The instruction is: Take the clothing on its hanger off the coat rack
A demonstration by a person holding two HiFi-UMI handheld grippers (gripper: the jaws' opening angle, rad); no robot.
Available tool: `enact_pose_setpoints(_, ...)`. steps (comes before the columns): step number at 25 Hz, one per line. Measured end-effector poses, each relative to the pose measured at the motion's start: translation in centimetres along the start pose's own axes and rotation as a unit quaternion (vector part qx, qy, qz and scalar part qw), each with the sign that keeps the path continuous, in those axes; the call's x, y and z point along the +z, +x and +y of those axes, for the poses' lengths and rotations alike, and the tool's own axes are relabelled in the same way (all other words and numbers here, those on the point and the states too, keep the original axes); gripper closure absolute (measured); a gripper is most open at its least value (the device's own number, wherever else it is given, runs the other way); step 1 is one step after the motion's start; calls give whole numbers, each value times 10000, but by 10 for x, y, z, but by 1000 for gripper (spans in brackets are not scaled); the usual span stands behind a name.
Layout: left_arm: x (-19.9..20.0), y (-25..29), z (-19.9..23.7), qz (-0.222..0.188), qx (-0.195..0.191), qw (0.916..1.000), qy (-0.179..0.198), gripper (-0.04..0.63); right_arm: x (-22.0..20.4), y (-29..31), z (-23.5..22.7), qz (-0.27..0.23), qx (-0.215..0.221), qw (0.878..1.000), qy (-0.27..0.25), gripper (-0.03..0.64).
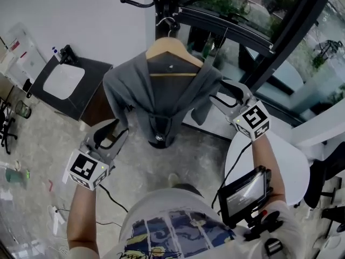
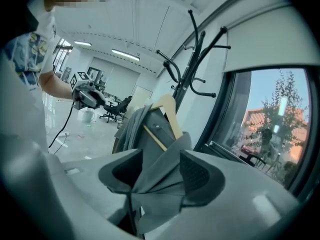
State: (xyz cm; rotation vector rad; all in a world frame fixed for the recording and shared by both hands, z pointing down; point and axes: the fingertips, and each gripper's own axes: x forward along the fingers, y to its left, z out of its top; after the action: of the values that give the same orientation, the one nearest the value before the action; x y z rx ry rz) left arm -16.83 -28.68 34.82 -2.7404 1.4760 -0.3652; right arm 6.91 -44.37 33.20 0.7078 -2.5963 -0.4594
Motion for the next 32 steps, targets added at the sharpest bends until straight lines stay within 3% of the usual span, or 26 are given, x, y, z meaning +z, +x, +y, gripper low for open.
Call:
enact_pose_setpoints(3,15,25,45,57,261,9996,97,414,-15,8,-27,25,87,9998,155,388)
enact_pose_setpoints(6,33,42,58,-55,307,9994,129,411,-11,16,-44,-85,106,9998,121,388)
enact_pose_setpoints(11,24,67,16,-21,46,9999,116,411,44,51,-30,-349,212,9973,-613,388)
enact_pose_setpoints(14,11,74,-16,3,-128,9998,-142,413,71,75,-24,-508,84,9934,-1024,388)
enact_pose_setpoints(19,-12,68,-56,113,-313,9992,-223,414,104,110,-20,-664,101,9908,-1178,388)
enact_pose_setpoints(25,-20,49,-75,119,-277,9985,-447,416,115,142,-14,-570,935,9887,-1023,388)
enact_pose_setpoints(29,-32,37,-78,140,-128,9977,-652,419,105,156,-9,-204,1203,9837,-1325,390)
enact_pose_setpoints(32,-40,29,-78,166,-56,9973,-712,422,102,160,-9,-117,1178,9818,-1483,478)
